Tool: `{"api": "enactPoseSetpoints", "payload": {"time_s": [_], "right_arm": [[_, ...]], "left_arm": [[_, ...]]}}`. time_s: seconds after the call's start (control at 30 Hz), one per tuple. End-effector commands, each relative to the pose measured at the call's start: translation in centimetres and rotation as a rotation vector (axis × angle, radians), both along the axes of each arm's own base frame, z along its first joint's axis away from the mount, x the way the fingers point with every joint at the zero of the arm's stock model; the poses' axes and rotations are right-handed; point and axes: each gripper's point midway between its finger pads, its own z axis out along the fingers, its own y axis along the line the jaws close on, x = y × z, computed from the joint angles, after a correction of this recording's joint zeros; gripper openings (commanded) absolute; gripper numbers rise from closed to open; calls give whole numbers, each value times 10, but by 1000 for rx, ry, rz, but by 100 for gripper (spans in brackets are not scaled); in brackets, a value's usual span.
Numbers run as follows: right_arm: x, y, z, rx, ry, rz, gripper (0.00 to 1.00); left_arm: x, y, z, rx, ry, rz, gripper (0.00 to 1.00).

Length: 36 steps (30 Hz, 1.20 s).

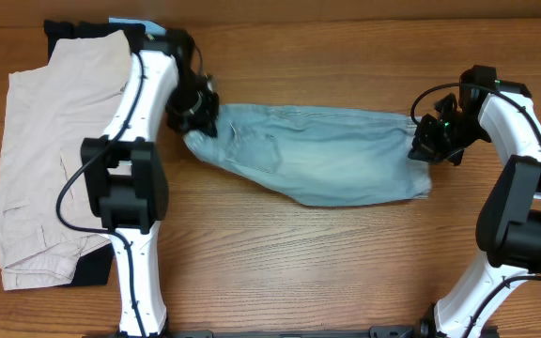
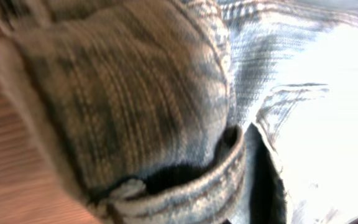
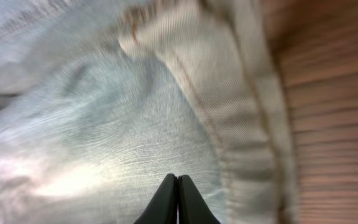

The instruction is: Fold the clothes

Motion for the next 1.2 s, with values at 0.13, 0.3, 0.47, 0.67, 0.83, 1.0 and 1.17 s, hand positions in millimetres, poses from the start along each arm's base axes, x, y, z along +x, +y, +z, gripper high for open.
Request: {"api": "enactPoseSetpoints", "payload": {"time_s": [0.13, 0.3, 0.47, 0.67, 0.83, 1.0, 1.17], "right_arm": [[18, 38, 13, 66, -112, 111, 4], [19, 59, -6, 70, -108, 149, 4], [17, 66, -32, 55, -73, 173, 4], [20, 65, -41, 40, -69, 154, 4], [22, 67, -40, 49, -80, 157, 4], [27, 66, -42, 15, -95, 155, 4], [31, 63, -43, -2, -104, 138, 4]], "left_arm": [[23, -5, 82, 28, -221, -97, 4], [22, -6, 112, 75, -285, -113, 4], [30, -6, 134, 87, -370, -110, 4], [34, 2, 156, 130, -446, -100, 4], [33, 7, 160, 158, -458, -96, 4], [31, -5, 159, 156, -458, -122, 4], [24, -42, 159, 107, -456, -157, 4]]}}
